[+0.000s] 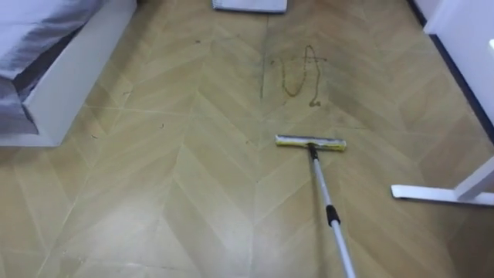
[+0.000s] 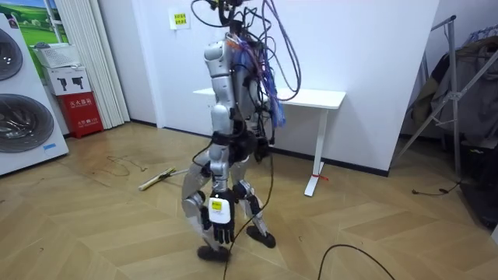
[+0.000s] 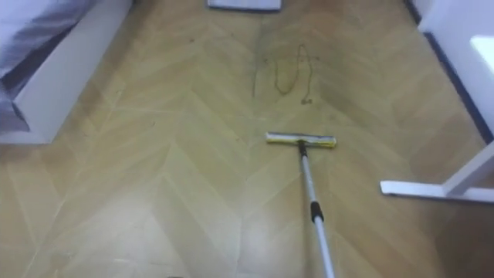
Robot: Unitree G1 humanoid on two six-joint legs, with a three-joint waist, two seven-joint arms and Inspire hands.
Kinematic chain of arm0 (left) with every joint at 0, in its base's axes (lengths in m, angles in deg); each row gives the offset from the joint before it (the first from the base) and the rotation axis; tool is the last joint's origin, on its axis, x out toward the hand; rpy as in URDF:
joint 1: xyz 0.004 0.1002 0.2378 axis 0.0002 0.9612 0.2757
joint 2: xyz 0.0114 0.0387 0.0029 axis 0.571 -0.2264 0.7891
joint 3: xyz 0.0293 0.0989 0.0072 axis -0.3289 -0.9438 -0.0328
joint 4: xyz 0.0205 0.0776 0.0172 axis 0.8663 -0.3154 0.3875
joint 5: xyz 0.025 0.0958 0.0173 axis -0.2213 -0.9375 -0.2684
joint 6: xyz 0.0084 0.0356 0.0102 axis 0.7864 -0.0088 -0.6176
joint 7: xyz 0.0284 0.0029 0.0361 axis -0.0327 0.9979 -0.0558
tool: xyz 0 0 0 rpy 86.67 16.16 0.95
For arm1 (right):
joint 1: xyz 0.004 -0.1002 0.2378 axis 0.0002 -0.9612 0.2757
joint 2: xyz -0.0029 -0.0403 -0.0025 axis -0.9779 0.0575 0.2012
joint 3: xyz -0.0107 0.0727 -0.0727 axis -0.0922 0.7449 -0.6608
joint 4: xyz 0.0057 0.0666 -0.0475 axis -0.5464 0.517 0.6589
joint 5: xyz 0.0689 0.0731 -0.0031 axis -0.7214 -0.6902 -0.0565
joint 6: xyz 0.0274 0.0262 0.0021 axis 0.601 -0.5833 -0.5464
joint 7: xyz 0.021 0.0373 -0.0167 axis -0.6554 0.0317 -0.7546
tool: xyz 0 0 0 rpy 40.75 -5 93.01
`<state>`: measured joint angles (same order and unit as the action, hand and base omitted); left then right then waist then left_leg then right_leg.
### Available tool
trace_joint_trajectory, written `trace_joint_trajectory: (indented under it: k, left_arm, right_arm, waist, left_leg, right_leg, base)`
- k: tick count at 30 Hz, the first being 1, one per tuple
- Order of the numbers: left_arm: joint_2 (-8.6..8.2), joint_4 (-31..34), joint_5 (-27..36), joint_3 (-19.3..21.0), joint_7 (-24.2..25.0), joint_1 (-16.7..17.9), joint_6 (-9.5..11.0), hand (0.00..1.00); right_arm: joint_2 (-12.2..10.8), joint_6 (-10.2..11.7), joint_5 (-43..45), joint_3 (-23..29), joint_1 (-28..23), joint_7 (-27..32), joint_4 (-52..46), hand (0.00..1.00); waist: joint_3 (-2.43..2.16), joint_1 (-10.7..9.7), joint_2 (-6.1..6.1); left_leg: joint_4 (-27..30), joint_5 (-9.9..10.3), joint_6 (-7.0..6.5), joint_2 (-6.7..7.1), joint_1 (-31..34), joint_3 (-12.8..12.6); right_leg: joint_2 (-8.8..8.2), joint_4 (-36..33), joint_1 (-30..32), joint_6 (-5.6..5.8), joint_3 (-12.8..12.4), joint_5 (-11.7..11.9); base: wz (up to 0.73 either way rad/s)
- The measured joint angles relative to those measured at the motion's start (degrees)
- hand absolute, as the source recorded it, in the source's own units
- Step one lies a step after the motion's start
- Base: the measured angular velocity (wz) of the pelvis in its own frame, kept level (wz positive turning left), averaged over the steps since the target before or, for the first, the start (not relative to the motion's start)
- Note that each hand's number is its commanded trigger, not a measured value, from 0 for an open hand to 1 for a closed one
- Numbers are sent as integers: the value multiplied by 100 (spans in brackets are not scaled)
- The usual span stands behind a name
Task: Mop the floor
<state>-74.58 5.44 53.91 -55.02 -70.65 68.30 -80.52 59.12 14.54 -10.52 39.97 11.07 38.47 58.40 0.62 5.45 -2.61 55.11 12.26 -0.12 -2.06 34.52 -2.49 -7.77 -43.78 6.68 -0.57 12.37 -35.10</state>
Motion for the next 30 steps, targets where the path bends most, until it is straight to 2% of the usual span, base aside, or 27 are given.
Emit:
trace_joint_trajectory:
  k: [1,2,3,4,5,6,7,8,9,10,11,12,13,14,15,17,18,20,21,22,23,25,26,27,28,29,30]
  left_arm:
    - [36,3,8,-13,93,51,4,0]
    - [68,2,8,-14,139,60,3,0]
    - [199,0,70,-11,235,41,11,0]
    - [355,-5,143,-40,322,-43,39,0]
    - [418,-10,169,-88,349,-125,64,0]
    - [441,-66,231,-204,349,-279,130,0]
    - [405,-87,294,-258,351,-507,174,0]
    - [385,-89,321,-282,345,-624,188,0]
    - [383,-79,355,-382,315,-843,217,0]
    - [354,-88,357,-411,263,-1070,217,0]
    - [331,-89,356,-407,214,-1174,215,0]
    - [277,-96,345,-413,97,-1353,215,0]
    - [227,-97,337,-420,17,-1488,231,0]
    - [207,-96,338,-440,-19,-1537,245,0]
    - [184,-96,337,-492,-64,-1559,257,0]
    - [162,-128,320,-511,-82,-1530,236,0]
    - [152,-138,323,-508,-97,-1458,212,0]
    - [59,-136,324,-502,-110,-1314,198,0]
    - [28,-137,332,-508,-110,-1186,167,0]
    - [23,-147,359,-507,-126,-1112,133,0]
    - [17,-173,423,-513,-137,-1102,131,0]
    - [19,-232,575,-663,-143,-1080,105,0]
    - [15,-233,577,-722,-143,-1080,105,0]
    - [8,-235,623,-840,-145,-1066,106,0]
    - [17,-234,805,-913,-162,-1033,106,0]
    - [29,-228,825,-930,-163,-1016,107,0]
    - [59,-226,840,-985,-161,-1017,112,0]
  right_arm:
    - [79,-72,-18,-6,234,4,-14,100]
    - [115,-101,-61,-15,382,4,-16,100]
    - [120,-125,-126,5,626,-4,-16,100]
    - [109,-116,-188,48,827,-80,-40,100]
    - [129,-109,-200,73,933,-123,-34,100]
    - [232,-116,-219,156,1104,-155,-35,100]
    - [386,-64,-365,212,1213,-161,-38,100]
    - [475,-43,-466,194,1211,-167,-32,100]
    - [594,-40,-651,155,1166,-176,0,100]
    - [697,-31,-768,159,1136,-161,47,100]
    - [740,-10,-827,157,1125,-152,66,100]
    - [780,36,-914,155,1051,-104,116,100]
    - [779,62,-1044,156,938,-47,204,100]
    - [769,62,-1075,147,856,-29,224,100]
    - [694,62,-1139,129,655,20,225,100]
    - [549,56,-1170,112,352,87,246,100]
    - [459,36,-1156,114,177,113,259,100]
    - [410,-4,-1117,113,1,135,246,100]
    - [390,-20,-1034,93,-5,142,218,100]
    - [360,-61,-951,85,24,138,194,100]
    - [355,-102,-917,85,73,134,197,100]
    - [395,-203,-832,32,337,207,224,100]
    - [433,-232,-820,27,438,233,247,100]
    - [547,-263,-823,-26,696,266,329,100]
    - [669,-259,-823,-63,1049,282,387,100]
    - [726,-255,-821,-103,1248,287,388,100]
    - [807,-246,-861,-169,1600,285,351,100]
  waist:
    - [1,156,-27]
    - [2,205,-27]
    - [13,233,-86]
    - [-22,220,-187]
    - [-18,216,-263]
    - [22,207,-280]
    - [66,205,-196]
    - [81,196,-130]
    - [61,182,-16]
    - [47,133,134]
    - [56,90,209]
    - [51,-55,389]
    - [24,-249,586]
    - [43,-301,608]
    - [-16,-365,712]
    - [-17,-397,702]
    - [17,-424,639]
    - [8,-355,615]
    - [0,-337,635]
    - [23,-345,595]
    - [36,-339,566]
    - [36,-291,487]
    - [39,-229,482]
    - [40,-64,476]
    - [49,0,455]
    - [85,8,395]
    - [90,35,359]
  left_leg:
    - [-746,-9,5,-7,28,-61]
    - [-1100,-23,-10,-25,53,-47]
    - [-1249,-289,-78,-16,142,-49]
    - [-1178,-186,-181,105,210,-144]
    - [-1143,-93,-229,203,233,-194]
    - [-977,115,-334,392,331,-201]
    - [-780,304,-483,518,378,-216]
    - [-705,400,-546,590,383,-210]
    - [-657,544,-651,760,380,-162]
    - [-655,627,-724,925,384,-60]
    - [-657,652,-756,996,391,-9]
    - [-680,669,-787,1121,401,113]
    - [-767,680,-805,1215,395,279]
    - [-825,681,-805,1219,389,324]
    - [-999,680,-800,1213,338,340]
    - [-1143,696,-736,1202,244,337]
    - [-1130,827,-632,1175,203,315]
    - [-1104,950,-475,1002,157,271]
    - [-974,1018,-373,849,176,276]
    - [-811,1056,-302,718,178,271]
    - [-722,1080,-259,643,191,262]
    - [-77,1135,-154,438,378,168]
    - [173,1116,-120,358,462,112]
    - [671,1010,34,230,645,109]
    - [1050,855,98,130,804,84]
    - [1227,745,104,107,888,69]
    - [1341,683,127,87,1025,15]
  right_leg:
    - [-121,27,-21,122,18,-61]
    - [-153,58,-38,189,49,-80]
    - [-301,206,-175,346,199,-106]
    - [-468,406,-291,520,319,-88]
    - [-538,446,-284,572,301,-71]
    - [-578,147,-131,566,81,12]
    - [-682,-657,240,435,-176,315]
    - [-724,-1094,446,372,-324,595]
    - [-716,-1860,869,329,-726,1280]
    - [-690,-2415,1325,326,-1007,1547]
    - [-665,-2644,1608,318,-1139,1507]
    - [-569,-2982,2177,309,-1344,1365]
    - [-470,-2981,2739,338,-1409,1224]
    - [-414,-2831,2997,334,-1419,1172]
    - [-352,-2324,3448,339,-1409,1150]
    - [-244,-967,3743,327,-1361,1267]
    - [-87,-468,3851,362,-1363,1828]
    - [71,-362,3791,192,-1275,1793]
    - [197,-292,3723,94,-1175,1799]
    - [230,-324,3658,-4,-1048,1726]
    - [278,-336,3627,-37,-1010,1689]
    - [413,-547,3586,-177,-912,1402]
    - [458,-626,3588,-210,-905,1347]
    - [539,-800,3589,-259,-913,1234]
    - [567,-944,3585,-231,-945,1093]
    - [595,-1013,3587,-239,-998,1055]
    - [626,-1095,3585,-275,-1099,1004]
  base:
    - [-65]
    - [-47]
    - [-12]
    - [6]
    - [29]
    - [39]
    - [44]
    - [60]
    - [69]
    - [68]
    - [68]
    - [77]
    - [79]
    - [63]
    - [31]
    - [16]
    - [0]
    - [-25]
    - [-36]
    - [-23]
    - [0]
    - [3]
    - [-20]
    - [-36]
    - [-32]
    - [-9]
    - [19]
